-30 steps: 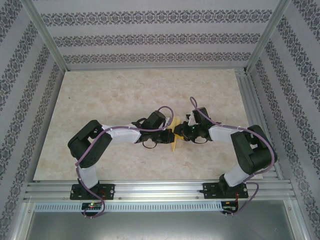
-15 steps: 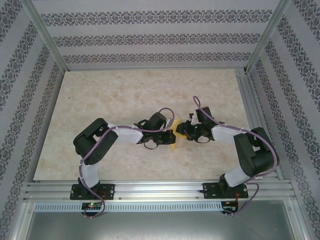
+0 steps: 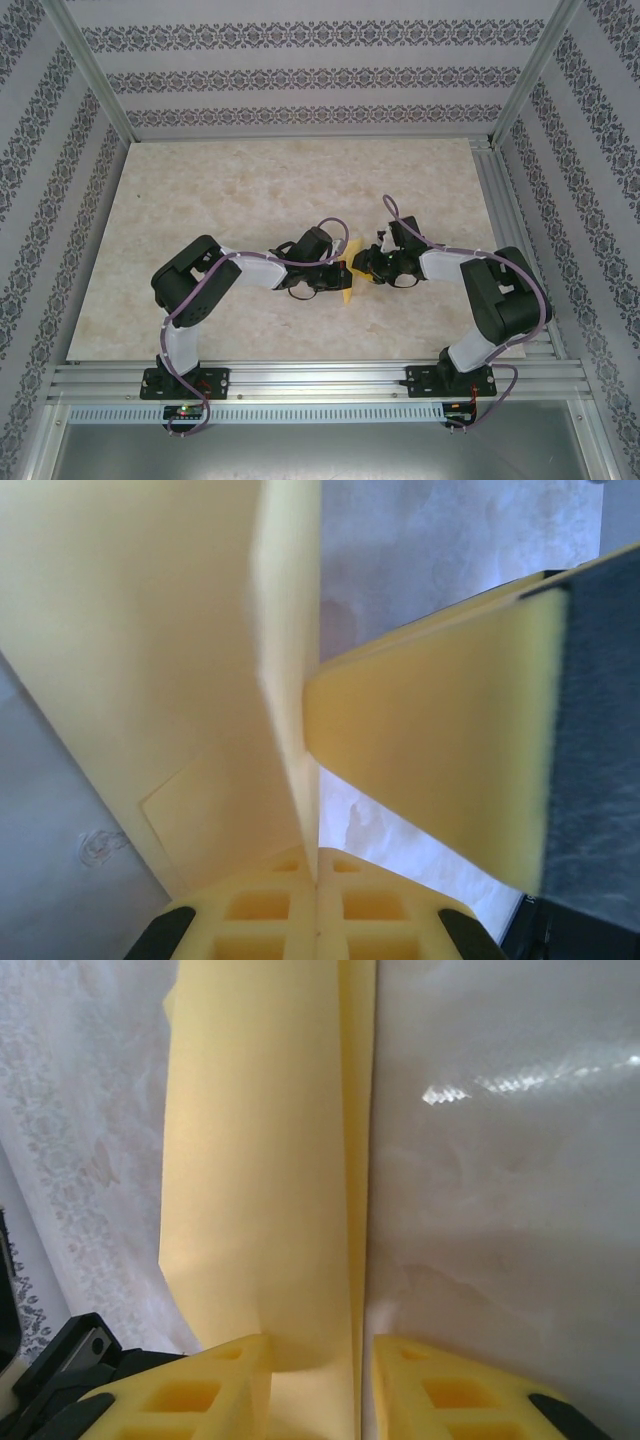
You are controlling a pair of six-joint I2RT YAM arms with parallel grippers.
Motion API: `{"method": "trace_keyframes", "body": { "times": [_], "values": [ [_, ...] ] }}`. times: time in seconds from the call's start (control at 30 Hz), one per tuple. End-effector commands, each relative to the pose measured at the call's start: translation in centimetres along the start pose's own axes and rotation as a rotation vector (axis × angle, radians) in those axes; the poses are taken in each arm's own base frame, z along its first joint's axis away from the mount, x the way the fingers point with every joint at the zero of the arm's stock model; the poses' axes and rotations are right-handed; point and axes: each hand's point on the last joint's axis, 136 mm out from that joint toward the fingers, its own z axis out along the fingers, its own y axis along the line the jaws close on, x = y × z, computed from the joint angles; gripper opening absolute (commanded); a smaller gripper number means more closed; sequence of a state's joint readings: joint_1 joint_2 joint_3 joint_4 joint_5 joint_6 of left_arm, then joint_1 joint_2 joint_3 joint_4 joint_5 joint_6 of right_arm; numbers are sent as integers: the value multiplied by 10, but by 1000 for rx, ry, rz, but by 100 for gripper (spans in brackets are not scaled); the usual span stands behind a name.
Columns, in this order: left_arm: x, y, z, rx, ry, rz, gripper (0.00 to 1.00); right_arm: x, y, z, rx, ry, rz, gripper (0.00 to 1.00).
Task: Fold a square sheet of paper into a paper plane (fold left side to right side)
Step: Fold the wing for the fifth time at the center of the table.
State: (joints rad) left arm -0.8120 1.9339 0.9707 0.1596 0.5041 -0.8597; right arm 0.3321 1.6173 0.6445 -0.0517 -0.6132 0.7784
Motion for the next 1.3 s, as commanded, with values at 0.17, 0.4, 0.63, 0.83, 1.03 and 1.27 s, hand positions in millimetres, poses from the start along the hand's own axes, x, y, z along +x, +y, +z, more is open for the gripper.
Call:
{"method": "trace_keyframes", "body": {
  "times": [0.17,0.4,0.63,0.83,1.03,1.27],
  "values": [
    [-3,2,3,28,-9,-11,7,-5,-1,10,24,-2,-24,28],
    [-4,-2,1,39,-11,-8,12,-4,-4,14,46,7,-14,24],
    [-5,-5,-5,29,-18,5,23,-3,-11,16,77,18,-5,21],
    [-6,-7,-18,14,-34,13,31,-3,-12,17,85,21,-4,21],
    [-17,-16,-48,32,-81,19,34,-4,-9,16,78,21,-11,21],
    [-46,-1,-64,24,-93,-28,34,-3,-7,16,74,23,-16,22]
  ]
}}
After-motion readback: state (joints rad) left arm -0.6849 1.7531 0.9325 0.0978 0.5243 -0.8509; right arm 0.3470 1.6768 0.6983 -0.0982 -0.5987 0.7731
